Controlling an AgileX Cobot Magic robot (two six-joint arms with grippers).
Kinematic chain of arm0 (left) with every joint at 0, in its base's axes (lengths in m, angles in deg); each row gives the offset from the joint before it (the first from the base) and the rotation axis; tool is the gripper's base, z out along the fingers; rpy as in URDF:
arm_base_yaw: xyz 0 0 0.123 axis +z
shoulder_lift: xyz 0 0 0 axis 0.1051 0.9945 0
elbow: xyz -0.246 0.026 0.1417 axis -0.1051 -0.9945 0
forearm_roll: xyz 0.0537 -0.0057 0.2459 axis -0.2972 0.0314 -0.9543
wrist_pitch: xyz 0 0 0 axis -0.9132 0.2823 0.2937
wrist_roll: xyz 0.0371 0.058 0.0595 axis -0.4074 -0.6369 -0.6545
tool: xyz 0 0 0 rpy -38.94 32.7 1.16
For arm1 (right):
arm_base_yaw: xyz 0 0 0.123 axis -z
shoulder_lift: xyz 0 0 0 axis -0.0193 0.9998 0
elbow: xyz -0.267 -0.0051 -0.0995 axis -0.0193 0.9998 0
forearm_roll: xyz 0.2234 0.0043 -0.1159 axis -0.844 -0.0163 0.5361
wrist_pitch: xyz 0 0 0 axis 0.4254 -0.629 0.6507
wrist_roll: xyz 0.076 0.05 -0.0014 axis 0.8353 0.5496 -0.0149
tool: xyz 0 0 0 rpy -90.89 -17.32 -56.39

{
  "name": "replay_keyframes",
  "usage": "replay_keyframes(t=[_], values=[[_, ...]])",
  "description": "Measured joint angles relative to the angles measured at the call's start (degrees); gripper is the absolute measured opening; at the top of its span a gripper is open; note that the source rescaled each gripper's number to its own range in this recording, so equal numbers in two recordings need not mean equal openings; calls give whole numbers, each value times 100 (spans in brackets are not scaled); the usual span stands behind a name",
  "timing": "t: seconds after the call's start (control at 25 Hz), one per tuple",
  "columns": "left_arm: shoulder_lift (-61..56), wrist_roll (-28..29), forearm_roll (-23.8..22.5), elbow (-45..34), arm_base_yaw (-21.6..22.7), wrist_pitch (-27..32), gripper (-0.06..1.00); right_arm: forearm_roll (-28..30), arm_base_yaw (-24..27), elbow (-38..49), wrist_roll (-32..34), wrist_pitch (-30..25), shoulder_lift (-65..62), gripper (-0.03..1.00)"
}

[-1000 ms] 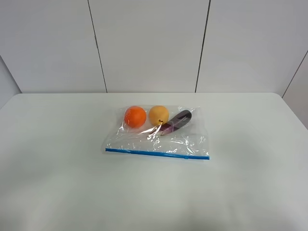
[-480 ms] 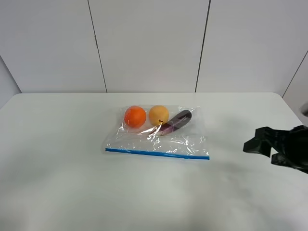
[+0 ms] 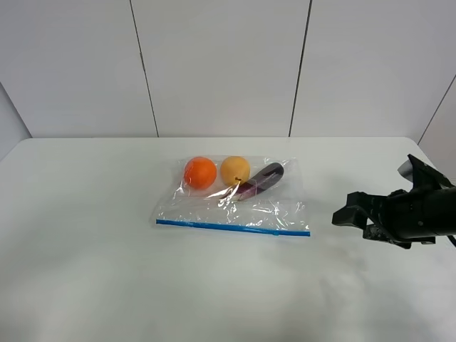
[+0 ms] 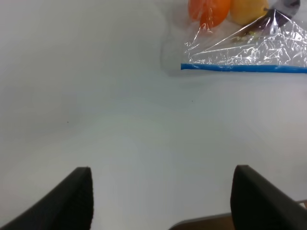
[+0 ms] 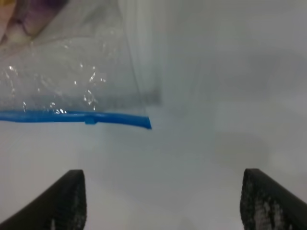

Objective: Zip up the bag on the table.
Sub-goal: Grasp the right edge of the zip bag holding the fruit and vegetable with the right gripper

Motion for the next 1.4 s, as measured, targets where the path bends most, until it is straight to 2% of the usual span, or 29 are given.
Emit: replay_keyframes(t=[0.16, 0.44, 0.76, 1.0, 1.12, 1.2, 1.4], values=[[0, 0, 0, 0, 0, 0, 94, -784, 0, -262, -807, -179, 513, 93], [0, 0, 0, 0, 0, 0, 94, -1997, 0, -594, -1780, -923, 1558, 93], [0, 0, 0, 0, 0, 0, 94, -2684, 0, -618, -2660, -1095, 2177, 93], [0, 0, 0, 0, 0, 0, 94, -3322, 0, -627, -3455, -1613, 2748, 93], [0, 0, 0, 0, 0, 0, 94, -3391, 0, -631, -3795, -1860, 3020, 92], [0, 0, 0, 0, 0, 0, 94, -3417, 0, -631, -3950, -1942, 3141, 89], [0, 0, 0, 0, 0, 0, 94, -3424, 0, -644, -4215, -2009, 3224, 67]])
